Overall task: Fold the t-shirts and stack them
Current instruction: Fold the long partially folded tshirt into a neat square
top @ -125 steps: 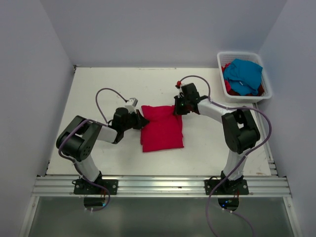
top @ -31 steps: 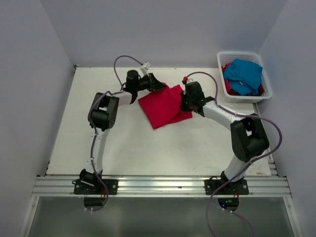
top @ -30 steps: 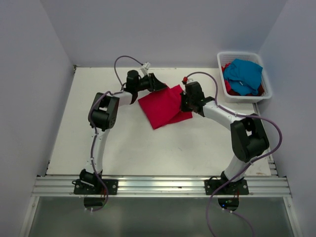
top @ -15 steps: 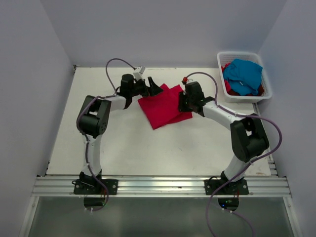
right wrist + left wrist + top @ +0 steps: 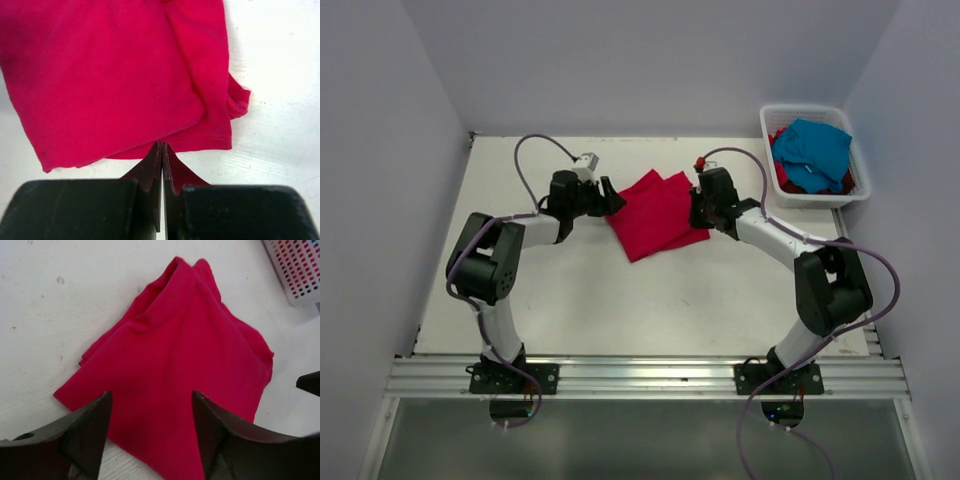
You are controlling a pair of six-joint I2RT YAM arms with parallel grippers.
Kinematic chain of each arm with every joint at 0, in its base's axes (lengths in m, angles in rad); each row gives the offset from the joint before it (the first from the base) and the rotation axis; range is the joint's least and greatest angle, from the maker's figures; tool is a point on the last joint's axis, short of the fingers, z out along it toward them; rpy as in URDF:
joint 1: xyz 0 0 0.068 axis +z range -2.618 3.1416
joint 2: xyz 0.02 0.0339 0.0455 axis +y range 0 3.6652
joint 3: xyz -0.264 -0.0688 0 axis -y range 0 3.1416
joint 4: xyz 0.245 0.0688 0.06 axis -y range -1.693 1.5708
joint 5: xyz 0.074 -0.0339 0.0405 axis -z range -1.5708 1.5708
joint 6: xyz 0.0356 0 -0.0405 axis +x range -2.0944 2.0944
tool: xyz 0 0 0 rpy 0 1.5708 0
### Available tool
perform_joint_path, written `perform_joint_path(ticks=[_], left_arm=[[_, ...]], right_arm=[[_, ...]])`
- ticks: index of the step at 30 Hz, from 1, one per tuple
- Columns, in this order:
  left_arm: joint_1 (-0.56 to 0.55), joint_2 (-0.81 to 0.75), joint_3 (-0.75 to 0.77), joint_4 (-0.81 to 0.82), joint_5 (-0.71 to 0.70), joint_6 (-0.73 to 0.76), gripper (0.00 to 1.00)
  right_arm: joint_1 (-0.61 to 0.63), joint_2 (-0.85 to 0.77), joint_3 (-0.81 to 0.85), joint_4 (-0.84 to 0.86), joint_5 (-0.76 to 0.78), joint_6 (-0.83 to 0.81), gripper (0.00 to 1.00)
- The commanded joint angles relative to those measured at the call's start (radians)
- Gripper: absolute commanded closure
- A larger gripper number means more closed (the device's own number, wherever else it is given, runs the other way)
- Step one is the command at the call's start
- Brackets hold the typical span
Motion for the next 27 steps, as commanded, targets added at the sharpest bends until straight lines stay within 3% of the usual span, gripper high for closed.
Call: perform_joint_path(ticks=[1,2,3,6,7,14,20,27], left_arm=[[0.005,0.012,-0.021,0.053,0.021,0.02,0.36],[0.005,0.023,-0.024,0.076,0.035,0.004,0.42],[0.005,0.041,-0.027,0.093,0.052,-0.003,0.55],[0.005,0.073,-0.035,0.143,0.092,-0.034,0.76],[0.003,0.081,-0.035,0.146,0.097,-0.037,0.79],[-0.012,0.109,-0.079,0.202,0.106,-0.069,0.84],[-0.053,0.084,-0.153,0.186,0.068,-0.105,1.0],[-0.127,-0.04,-0.298,0.168,0.005,-0.186,1.0]], right_arm=[[-0.003,-0.037,-0.016,0.019,-0.065,0.0,1.0],[-0.003,-0.039,-0.021,0.028,-0.074,0.001,1.0],[-0.003,-0.043,-0.025,0.033,-0.074,0.001,1.0],[-0.002,-0.051,-0.044,0.043,-0.099,0.003,1.0],[-0.002,-0.052,-0.048,0.042,-0.1,0.003,1.0],[0.0,-0.055,-0.059,0.045,-0.108,0.004,1.0],[-0.002,-0.058,-0.062,0.042,-0.106,0.01,1.0],[0.0,-0.069,-0.071,0.025,-0.096,0.015,1.0]])
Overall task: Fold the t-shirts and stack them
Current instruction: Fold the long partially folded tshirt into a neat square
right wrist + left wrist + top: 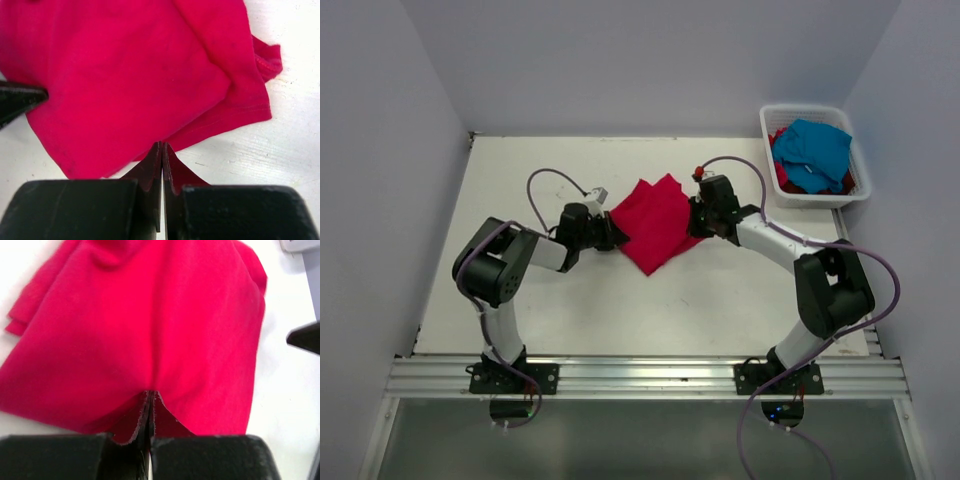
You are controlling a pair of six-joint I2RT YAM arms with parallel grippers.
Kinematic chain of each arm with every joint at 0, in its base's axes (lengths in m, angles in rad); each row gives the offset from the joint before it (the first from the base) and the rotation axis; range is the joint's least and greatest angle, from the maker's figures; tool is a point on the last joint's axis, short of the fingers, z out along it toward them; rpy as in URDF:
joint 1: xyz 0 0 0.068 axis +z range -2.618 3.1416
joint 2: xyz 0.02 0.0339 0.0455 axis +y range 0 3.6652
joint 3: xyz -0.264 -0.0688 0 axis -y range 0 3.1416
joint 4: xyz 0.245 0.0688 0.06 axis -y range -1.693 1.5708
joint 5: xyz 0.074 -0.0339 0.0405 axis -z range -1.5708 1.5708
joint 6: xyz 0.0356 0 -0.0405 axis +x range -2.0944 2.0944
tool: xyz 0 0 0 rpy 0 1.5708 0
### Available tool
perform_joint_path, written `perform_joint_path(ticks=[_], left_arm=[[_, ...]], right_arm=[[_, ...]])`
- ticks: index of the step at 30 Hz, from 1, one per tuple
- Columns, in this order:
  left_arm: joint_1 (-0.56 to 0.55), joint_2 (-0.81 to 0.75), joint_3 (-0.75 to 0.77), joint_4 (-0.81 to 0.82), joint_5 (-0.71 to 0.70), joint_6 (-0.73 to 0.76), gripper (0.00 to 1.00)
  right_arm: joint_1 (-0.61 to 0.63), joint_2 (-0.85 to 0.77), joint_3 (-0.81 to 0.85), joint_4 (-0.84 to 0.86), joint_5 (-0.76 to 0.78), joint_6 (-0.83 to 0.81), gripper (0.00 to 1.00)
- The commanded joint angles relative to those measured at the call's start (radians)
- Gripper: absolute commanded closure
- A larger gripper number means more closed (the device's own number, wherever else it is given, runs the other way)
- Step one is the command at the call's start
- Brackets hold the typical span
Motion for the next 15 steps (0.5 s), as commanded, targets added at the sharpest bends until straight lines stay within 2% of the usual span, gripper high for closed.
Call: perform_joint_path(ticks=[1,6,12,15], left_arm=[[-0.07,-0.093,-0.092,-0.019,-0.064,-0.072,1.0],[-0.207,-0.192,-0.195,-0.013,-0.126,-0.187,1.0],[-0.454,-0.276,-0.353,0.092,-0.234,-0.354,1.0],[-0.485,-0.363,-0.396,0.099,-0.267,-0.381,1.0]], right_arm=[[-0.002,-0.056,-0.005,0.007,0.001,0.011,1.0],[0.0,-0.052,-0.002,0.003,-0.008,0.013,1.0],[0.0,-0.056,-0.001,0.006,-0.069,0.01,1.0],[-0.002,-0.05,0.001,0.015,-0.14,0.008,1.0]])
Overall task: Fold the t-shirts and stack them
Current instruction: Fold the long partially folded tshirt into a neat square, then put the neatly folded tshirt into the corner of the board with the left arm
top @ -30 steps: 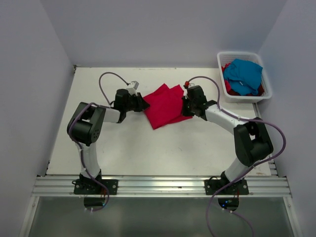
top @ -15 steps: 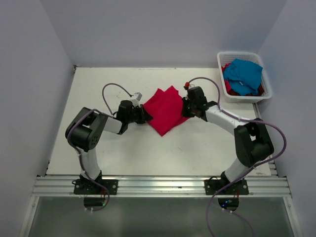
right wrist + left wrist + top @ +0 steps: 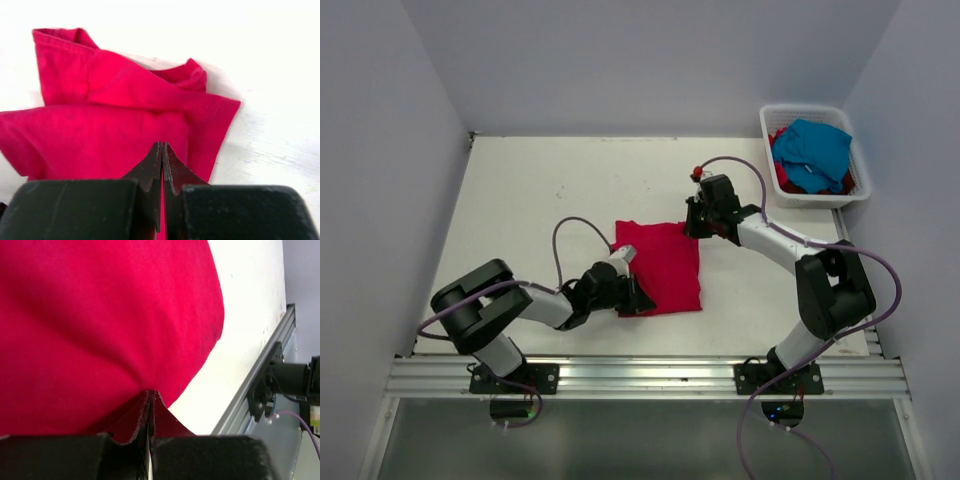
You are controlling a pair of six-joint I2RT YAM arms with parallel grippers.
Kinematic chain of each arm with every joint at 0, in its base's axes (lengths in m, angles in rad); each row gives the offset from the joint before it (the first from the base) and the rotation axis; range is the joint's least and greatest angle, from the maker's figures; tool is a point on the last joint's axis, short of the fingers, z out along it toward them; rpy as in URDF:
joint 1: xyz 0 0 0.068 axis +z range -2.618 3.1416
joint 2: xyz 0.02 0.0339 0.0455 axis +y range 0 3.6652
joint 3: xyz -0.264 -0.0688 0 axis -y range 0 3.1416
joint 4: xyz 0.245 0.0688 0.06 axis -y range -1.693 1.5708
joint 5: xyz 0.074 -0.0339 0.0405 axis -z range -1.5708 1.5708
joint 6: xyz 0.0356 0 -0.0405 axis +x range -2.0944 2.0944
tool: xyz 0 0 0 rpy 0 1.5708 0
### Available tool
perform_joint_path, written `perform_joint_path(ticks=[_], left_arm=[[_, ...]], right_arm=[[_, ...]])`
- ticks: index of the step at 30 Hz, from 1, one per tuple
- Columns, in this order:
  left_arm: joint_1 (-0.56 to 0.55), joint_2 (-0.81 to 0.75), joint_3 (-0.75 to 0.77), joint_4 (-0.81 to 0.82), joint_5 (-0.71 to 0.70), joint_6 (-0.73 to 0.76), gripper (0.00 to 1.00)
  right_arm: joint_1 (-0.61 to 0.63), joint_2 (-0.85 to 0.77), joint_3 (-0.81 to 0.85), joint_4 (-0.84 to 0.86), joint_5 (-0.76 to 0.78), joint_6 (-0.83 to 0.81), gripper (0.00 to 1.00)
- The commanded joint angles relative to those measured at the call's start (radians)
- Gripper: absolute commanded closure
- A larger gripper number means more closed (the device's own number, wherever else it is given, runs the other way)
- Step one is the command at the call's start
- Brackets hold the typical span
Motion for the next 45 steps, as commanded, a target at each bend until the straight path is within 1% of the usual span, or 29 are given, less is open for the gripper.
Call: perform_joint_path(ticks=[1,2,3,4,5,7,8,11,12,14,17,18,19,20,21,22,23,25,27,28,30,32,34,36,37,39,41,42,45], left_arm=[[-0.03,-0.109,-0.067,0.064,-0.112,-0.086,1.0],[-0.035,-0.167,-0.074,0.05,-0.127,-0.081,0.97],[-0.04,-0.194,-0.077,0.027,-0.148,-0.075,0.89],[-0.041,-0.224,-0.078,-0.026,-0.197,-0.051,0.77],[-0.041,-0.274,-0.077,-0.051,-0.219,-0.04,0.54],[-0.041,-0.323,-0.069,-0.114,-0.285,-0.002,0.36],[-0.041,-0.369,-0.066,-0.129,-0.297,0.012,0.24],[-0.041,-0.419,-0.065,-0.155,-0.342,0.078,0.11],[-0.04,-0.42,-0.068,-0.154,-0.352,0.095,0.09],[-0.04,-0.405,-0.086,-0.123,-0.373,0.132,0.05],[-0.017,-0.361,-0.149,0.045,-0.321,0.172,0.09],[0.02,-0.347,-0.17,0.105,-0.29,0.175,0.11],[0.045,-0.331,-0.218,0.248,-0.23,0.164,0.13],[0.069,-0.299,-0.239,0.326,-0.177,0.155,0.24],[0.124,-0.278,-0.258,0.398,-0.135,0.143,0.32],[0.147,-0.258,-0.266,0.497,-0.071,0.131,0.4],[0.164,-0.215,-0.26,0.527,-0.045,0.13,0.63],[0.195,-0.169,-0.221,0.575,0.023,0.12,0.98],[0.218,-0.094,-0.194,0.65,0.121,0.079,1.0],[0.224,-0.068,-0.183,0.735,0.15,0.059,1.0],[0.232,-0.009,-0.14,0.788,0.218,0.0,1.0],[0.232,0.005,-0.114,0.812,0.249,-0.041,1.0],[0.229,-0.033,-0.103,0.84,0.269,-0.069,1.0],[0.229,-0.07,-0.082,0.794,0.263,-0.02,1.0],[0.229,-0.098,-0.072,0.705,0.249,0.004,1.0],[0.235,-0.101,-0.06,0.637,0.208,0.055,1.0],[0.247,-0.058,-0.046,0.606,0.191,0.061,1.0],[0.265,-0.039,-0.019,0.551,0.175,0.063,1.0],[0.293,0.046,0.036,0.471,0.143,0.071,1.0]], right_arm=[[-0.002,-0.035,0.004,0.024,-0.134,0.013,1.0],[-0.002,-0.03,-0.001,0.042,-0.162,0.019,1.0],[0.0,-0.03,-0.005,0.054,-0.188,0.026,1.0],[0.0,-0.027,-0.016,0.068,-0.212,0.046,1.0],[0.0,-0.028,-0.022,0.099,-0.276,0.056,1.0],[0.003,-0.031,-0.054,0.136,-0.337,0.086,1.0],[0.004,-0.044,-0.068,0.171,-0.387,0.094,1.0],[0.015,-0.06,-0.125,0.26,-0.478,0.138,1.0],[0.017,-0.067,-0.139,0.277,-0.519,0.151,1.0],[0.029,-0.068,-0.171,0.308,-0.538,0.169,1.0],[0.037,-0.067,-0.208,0.318,-0.533,0.168,1.0],[0.035,-0.067,-0.215,0.321,-0.533,0.168,1.0],[0.037,-0.062,-0.232,0.328,-0.533,0.172,1.0],[0.035,-0.062,-0.24,0.335,-0.529,0.174,1.0],[0.035,-0.062,-0.246,0.337,-0.524,0.177,1.0],[0.035,-0.062,-0.254,0.337,-0.516,0.177,1.0],[0.035,-0.064,-0.257,0.332,-0.507,0.177,1.0],[0.035,-0.064,-0.258,0.322,-0.495,0.171,1.0],[0.035,-0.064,-0.26,0.315,-0.487,0.166,1.0],[0.035,-0.065,-0.26,0.302,-0.474,0.163,1.0],[0.037,-0.065,-0.26,0.291,-0.463,0.152,1.0],[0.037,-0.062,-0.262,0.273,-0.438,0.149,1.0],[0.035,-0.059,-0.266,0.265,-0.431,0.142,1.0],[0.037,-0.054,-0.278,0.272,-0.432,0.143,1.0],[0.035,-0.054,-0.28,0.279,-0.434,0.143,1.0],[0.037,-0.06,-0.285,0.282,-0.432,0.148,1.0],[0.035,-0.067,-0.288,0.282,-0.432,0.148,1.0],[0.035,-0.073,-0.289,0.28,-0.429,0.146,1.0],[0.035,-0.082,-0.291,0.276,-0.427,0.146,1.0]])
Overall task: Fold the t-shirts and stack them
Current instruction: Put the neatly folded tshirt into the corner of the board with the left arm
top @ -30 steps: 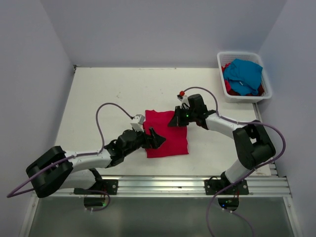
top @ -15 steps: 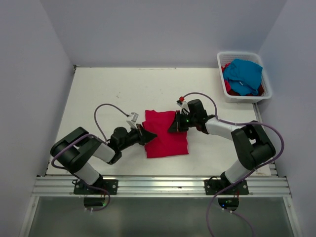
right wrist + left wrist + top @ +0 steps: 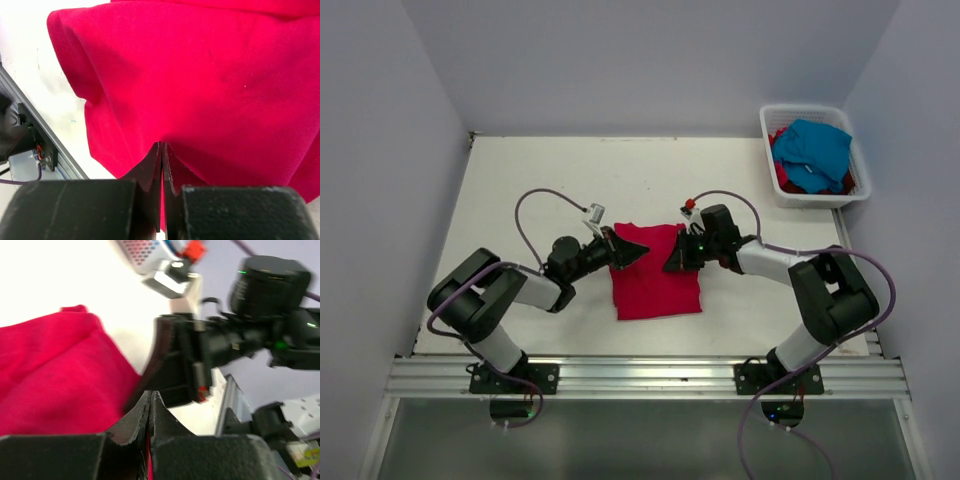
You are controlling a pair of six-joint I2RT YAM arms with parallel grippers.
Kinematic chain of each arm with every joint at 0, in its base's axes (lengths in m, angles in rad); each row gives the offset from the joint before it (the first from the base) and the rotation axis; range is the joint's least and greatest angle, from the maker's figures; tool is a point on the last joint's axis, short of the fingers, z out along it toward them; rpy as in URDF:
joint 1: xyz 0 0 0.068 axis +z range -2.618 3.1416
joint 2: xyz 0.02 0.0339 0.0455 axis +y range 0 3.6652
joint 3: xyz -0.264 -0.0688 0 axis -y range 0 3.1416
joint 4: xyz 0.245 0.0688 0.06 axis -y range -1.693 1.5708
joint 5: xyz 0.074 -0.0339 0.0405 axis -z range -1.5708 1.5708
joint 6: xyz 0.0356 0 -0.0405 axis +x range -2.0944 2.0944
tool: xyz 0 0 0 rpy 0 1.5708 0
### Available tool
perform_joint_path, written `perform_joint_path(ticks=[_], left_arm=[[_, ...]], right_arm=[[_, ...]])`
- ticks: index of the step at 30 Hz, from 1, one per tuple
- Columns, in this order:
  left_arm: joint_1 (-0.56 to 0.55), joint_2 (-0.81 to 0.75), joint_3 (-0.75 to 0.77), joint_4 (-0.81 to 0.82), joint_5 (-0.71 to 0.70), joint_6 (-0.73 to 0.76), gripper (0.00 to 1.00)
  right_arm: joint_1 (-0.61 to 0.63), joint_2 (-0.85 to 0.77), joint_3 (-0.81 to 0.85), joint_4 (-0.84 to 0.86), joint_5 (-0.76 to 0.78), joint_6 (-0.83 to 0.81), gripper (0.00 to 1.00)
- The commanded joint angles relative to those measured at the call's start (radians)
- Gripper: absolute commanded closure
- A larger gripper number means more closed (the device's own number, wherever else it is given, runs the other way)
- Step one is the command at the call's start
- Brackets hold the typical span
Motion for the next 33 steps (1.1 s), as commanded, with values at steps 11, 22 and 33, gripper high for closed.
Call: perform_joint_path(ticks=[11,22,33], left_arm=[[0.063,0.287,0.131,-0.1,-0.085,0.104,1.0],[0.119,0.357,0.12,-0.074,-0.085,0.122,1.0],[0.07,-0.105,0.154,-0.521,-0.205,0.233,0.41]], right_arm=[[-0.001,-0.085,-0.023,-0.016,0.041,-0.023,1.0],[-0.001,-0.082,-0.026,-0.011,0.045,-0.02,1.0],[-0.001,-0.053,-0.018,-0.002,0.042,-0.022,1.0]])
